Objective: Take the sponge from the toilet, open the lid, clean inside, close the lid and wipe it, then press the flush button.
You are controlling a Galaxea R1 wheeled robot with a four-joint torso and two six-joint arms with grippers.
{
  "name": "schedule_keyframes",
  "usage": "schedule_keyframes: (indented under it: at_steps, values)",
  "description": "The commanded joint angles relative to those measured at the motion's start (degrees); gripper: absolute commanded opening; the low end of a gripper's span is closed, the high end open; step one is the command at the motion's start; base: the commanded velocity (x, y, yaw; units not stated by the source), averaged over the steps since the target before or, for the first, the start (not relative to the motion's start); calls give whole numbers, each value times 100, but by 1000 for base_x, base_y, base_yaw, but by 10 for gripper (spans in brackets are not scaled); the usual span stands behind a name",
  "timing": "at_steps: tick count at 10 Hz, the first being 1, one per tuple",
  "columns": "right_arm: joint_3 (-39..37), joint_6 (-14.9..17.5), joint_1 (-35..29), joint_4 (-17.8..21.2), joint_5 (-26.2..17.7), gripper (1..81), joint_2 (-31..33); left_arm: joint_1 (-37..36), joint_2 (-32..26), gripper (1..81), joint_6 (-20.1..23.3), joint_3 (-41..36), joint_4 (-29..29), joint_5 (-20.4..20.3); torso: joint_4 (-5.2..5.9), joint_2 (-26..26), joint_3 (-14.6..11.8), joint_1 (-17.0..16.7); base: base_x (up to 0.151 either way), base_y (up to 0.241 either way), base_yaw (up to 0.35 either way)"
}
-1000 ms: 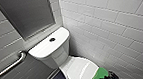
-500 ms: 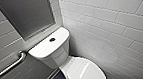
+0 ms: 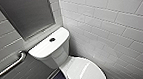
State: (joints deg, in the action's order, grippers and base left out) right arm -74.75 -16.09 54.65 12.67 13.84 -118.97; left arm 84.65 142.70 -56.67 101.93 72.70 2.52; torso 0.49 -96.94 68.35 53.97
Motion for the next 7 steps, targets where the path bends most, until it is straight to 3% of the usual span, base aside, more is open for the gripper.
schedule_keyframes:
  at_steps: [1,4,7]
  values:
    - [464,44,-1407,-212,-829,10,-14,47,-145,811,34,-182,33,11,0,0,0,0,0,0,0]
    - [-695,-17,-2338,-177,-1856,10,-1384,-23,-127,811,34,-164,24,11,0,0,0,0,0,0,0]
    - [-2241,-34,-2954,-194,-2499,10,-2974,-49,-93,811,34,-85,16,20,0,0,0,0,0,0,0]
